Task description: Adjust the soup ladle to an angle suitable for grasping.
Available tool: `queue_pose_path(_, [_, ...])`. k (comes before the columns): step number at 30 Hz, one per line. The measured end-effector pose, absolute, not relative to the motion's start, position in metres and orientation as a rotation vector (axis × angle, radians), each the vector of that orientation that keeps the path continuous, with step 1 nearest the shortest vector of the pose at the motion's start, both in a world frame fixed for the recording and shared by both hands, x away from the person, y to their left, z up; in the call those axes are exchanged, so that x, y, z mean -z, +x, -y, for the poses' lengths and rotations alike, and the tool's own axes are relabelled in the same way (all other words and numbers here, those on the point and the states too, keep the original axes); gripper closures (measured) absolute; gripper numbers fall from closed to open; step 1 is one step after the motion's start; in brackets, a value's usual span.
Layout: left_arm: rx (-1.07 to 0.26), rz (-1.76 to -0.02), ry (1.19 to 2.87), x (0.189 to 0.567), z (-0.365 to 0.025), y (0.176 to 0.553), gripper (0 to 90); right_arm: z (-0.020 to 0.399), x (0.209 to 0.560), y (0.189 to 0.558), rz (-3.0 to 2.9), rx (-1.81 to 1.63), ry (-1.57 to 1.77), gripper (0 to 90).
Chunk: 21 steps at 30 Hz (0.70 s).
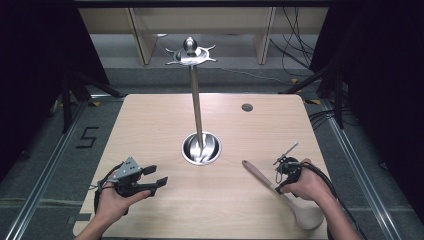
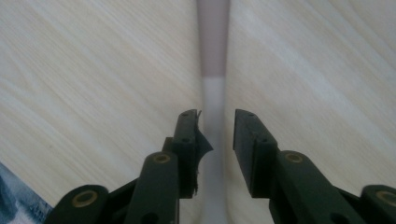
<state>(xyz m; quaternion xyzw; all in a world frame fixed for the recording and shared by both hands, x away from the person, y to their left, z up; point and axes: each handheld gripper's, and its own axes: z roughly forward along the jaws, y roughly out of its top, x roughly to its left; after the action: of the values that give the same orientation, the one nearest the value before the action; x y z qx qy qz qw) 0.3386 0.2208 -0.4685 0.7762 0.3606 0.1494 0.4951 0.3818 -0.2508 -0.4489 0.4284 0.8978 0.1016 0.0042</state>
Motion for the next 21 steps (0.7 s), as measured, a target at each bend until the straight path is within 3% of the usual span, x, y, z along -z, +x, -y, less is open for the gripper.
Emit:
queue_pose_path(16, [-0.349,-0.883,1.878,0.469,-0.22,0.338,35.4,0.228,0.468,0.4,-2.857,-0.228,1.294,69.8])
queue_pose_path(21, [-0.352,-0.882,1.876,0.468,-0.22,0.338,35.4,0.225,0.471,0.402,-2.841,-0.207,1.268,75.6])
